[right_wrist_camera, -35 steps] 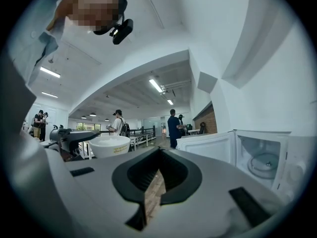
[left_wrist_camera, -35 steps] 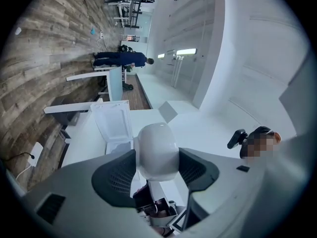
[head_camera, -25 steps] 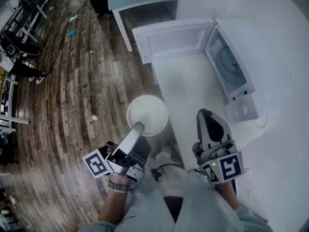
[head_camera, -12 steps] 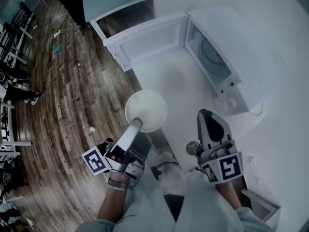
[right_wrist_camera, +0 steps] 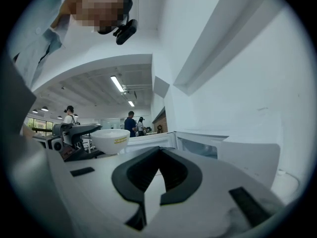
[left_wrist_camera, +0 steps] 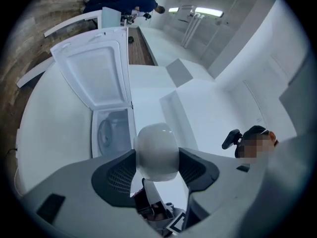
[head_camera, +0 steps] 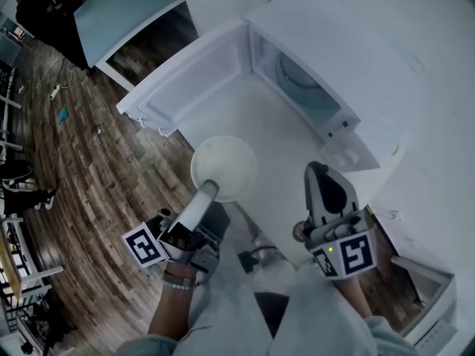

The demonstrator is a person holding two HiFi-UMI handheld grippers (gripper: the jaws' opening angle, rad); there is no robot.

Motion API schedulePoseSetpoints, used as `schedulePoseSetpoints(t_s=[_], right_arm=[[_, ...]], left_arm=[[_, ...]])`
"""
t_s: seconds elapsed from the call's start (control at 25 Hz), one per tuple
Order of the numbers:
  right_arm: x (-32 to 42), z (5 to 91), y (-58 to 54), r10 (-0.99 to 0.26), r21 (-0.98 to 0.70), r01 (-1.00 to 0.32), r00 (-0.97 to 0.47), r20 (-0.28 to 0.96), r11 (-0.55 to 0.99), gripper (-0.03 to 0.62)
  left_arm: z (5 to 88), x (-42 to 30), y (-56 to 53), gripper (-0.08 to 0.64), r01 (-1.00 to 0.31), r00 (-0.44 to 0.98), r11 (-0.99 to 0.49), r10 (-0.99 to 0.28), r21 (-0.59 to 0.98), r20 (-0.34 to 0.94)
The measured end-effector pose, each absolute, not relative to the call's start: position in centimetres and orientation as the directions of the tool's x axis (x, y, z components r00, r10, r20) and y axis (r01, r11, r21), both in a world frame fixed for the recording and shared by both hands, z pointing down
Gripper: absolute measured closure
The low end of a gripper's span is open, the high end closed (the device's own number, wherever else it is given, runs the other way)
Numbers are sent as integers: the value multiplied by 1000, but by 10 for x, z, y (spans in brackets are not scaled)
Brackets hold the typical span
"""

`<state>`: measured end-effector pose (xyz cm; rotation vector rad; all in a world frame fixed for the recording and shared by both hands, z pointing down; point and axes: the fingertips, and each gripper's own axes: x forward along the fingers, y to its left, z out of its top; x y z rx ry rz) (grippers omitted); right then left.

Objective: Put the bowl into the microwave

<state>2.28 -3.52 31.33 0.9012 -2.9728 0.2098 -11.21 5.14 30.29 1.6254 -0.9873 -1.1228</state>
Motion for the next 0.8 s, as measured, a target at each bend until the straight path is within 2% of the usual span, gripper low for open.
schedulePoseSetpoints(t_s=[0.2,0.8], right_arm=[[0,315,-53,-612,-119,-617,-787,81,778,595],[-37,323,-80,-790,-83,-802,-598,137,592,595]], left_arm=[[304,-126,16,305,-84,401,-287,-887,954,-231],[316,-159,-43,305,1,658,-288,-721,958,-218]])
